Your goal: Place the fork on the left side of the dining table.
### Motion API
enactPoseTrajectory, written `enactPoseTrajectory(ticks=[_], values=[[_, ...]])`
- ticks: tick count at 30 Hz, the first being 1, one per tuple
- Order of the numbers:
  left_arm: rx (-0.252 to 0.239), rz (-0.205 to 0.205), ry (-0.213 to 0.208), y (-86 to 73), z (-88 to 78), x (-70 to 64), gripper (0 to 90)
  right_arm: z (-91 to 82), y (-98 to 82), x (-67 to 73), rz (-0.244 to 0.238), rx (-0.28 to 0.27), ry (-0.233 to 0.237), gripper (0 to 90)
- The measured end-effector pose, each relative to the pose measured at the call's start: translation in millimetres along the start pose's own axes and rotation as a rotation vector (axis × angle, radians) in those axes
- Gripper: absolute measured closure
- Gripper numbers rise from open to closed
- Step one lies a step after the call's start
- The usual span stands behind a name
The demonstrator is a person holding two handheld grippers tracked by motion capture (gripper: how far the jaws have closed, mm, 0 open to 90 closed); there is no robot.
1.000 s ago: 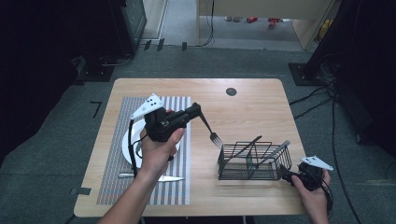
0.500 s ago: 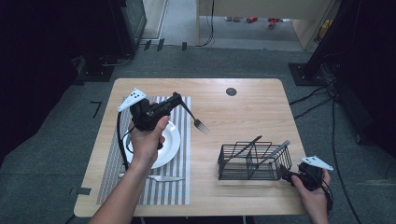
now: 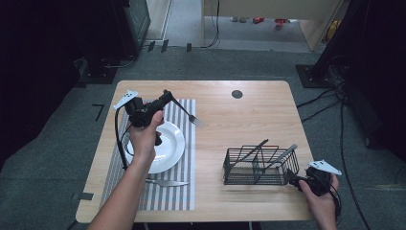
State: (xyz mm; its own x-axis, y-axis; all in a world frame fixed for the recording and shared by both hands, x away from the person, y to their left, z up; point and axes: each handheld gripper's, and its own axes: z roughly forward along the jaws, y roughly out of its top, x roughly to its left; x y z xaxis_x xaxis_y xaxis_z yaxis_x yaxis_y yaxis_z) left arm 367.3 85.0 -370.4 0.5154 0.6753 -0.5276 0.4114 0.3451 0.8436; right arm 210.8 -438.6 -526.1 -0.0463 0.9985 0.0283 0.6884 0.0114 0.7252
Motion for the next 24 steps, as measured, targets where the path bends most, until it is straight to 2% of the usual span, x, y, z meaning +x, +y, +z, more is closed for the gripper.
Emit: enactPoseTrajectory(ticks=[7, 10, 15, 18, 20, 24], values=[[0.006, -0.086, 0.03, -3.4, 7.2, 24.2, 88.8, 0.0, 0.0, 0.0, 0.0, 0.0, 0.0, 8.2], [-0.029, -0.122, 0.057, -6.3, 9.5, 34.6, 88.8, 0.0, 0.0, 0.0, 0.0, 0.0, 0.0, 8.2], [-0.04, -0.184, 0.083, -10.0, 9.9, 51.0, 88.8, 0.0, 0.0, 0.0, 0.0, 0.0, -0.001, 8.2], [-0.047, -0.199, 0.094, -12.4, 10.6, 62.0, 88.8, 0.0, 0.0, 0.0, 0.0, 0.0, 0.0, 8.2], [-0.051, -0.224, 0.089, -13.2, 10.9, 69.1, 88.8, 0.0, 0.0, 0.0, 0.0, 0.0, 0.0, 8.2], [-0.1, -0.25, 0.12, -16.7, 12.2, 80.7, 88.8, 0.1, 0.0, 0.0, -0.001, -0.001, 0.0, 8.2]])
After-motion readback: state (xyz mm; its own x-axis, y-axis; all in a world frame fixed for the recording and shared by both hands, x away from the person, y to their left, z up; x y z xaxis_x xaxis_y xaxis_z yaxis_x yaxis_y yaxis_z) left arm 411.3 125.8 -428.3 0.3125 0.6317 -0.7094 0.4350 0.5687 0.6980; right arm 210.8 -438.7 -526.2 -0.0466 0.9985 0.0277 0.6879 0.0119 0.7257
